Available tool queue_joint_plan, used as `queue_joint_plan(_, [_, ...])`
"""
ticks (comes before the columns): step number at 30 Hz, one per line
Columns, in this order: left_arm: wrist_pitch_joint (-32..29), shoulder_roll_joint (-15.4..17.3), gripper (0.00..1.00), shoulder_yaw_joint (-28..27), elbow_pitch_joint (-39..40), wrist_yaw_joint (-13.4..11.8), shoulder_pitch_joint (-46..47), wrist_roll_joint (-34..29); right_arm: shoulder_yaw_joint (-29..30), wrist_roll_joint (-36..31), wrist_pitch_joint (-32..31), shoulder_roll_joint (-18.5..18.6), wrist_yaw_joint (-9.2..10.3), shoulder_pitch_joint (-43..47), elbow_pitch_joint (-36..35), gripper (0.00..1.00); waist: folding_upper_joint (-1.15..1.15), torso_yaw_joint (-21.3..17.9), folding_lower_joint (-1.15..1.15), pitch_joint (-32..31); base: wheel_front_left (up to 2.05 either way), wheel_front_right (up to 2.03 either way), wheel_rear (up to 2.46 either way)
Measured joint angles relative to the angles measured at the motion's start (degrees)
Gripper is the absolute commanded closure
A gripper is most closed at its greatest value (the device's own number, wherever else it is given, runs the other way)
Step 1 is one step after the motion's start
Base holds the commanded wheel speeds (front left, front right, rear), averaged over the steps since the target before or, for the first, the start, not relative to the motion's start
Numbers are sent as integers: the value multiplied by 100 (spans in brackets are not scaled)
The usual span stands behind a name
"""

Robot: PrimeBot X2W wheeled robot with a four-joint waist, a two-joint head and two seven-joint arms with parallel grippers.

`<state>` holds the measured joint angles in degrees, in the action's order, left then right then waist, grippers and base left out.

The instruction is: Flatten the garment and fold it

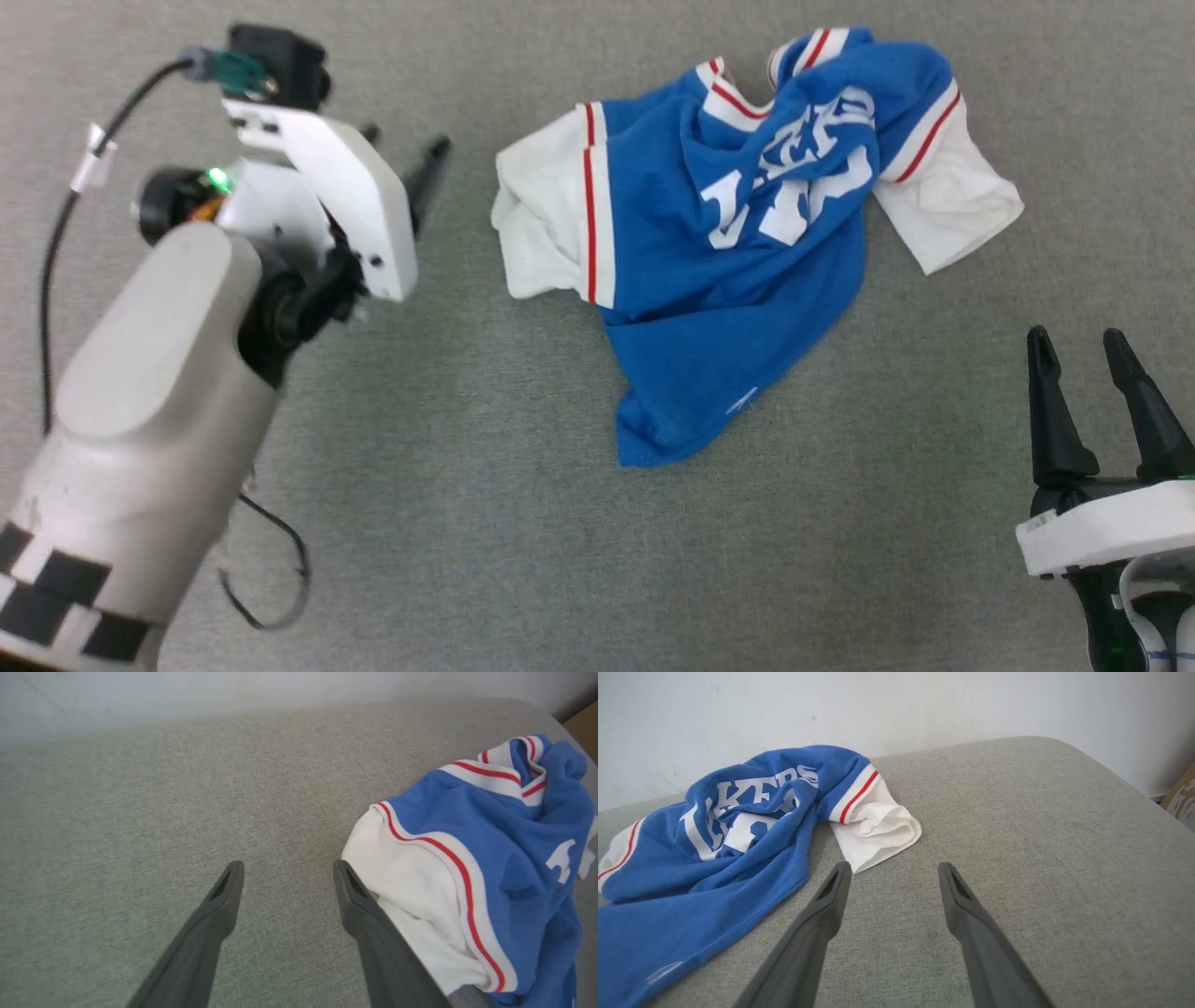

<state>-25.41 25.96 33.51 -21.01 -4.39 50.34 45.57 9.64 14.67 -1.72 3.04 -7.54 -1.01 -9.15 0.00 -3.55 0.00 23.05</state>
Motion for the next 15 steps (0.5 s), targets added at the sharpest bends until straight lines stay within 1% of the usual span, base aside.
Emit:
queue_joint_plan(3, [-371, 40, 0, 16, 331, -132, -234, 177, -21, 10, 31, 0, 0, -47, 13, 0, 0, -70, 0, 139, 0, 0, 0])
queue_joint_plan(6, [-839, 101, 0, 57, 563, -218, -461, 423, -26, 38, 58, 0, 0, -132, 44, 0, 0, -169, 0, 238, 0, 0, 0])
queue_joint_plan(9, [-1160, 149, 0, 21, 855, -287, -562, 650, -27, 52, 92, 0, 0, -138, 78, 0, 0, -260, 0, 316, 0, 0, 0])
queue_joint_plan(12, [-1287, 159, 0, -76, 1065, -410, -640, 869, -30, 54, 132, 0, 0, -157, 114, 0, 0, -334, 0, 384, 0, 0, 0])
queue_joint_plan(14, [-1288, 176, 0, -94, 1146, -472, -688, 875, -32, 69, 147, 0, 0, -202, 146, 0, 0, -371, 0, 423, 0, 0, 0])
queue_joint_plan(15, [-1282, 203, 4, -83, 1159, -500, -689, 838, -36, 88, 156, 1, 0, -228, 163, 0, 0, -387, 0, 440, 0, 0, 0])
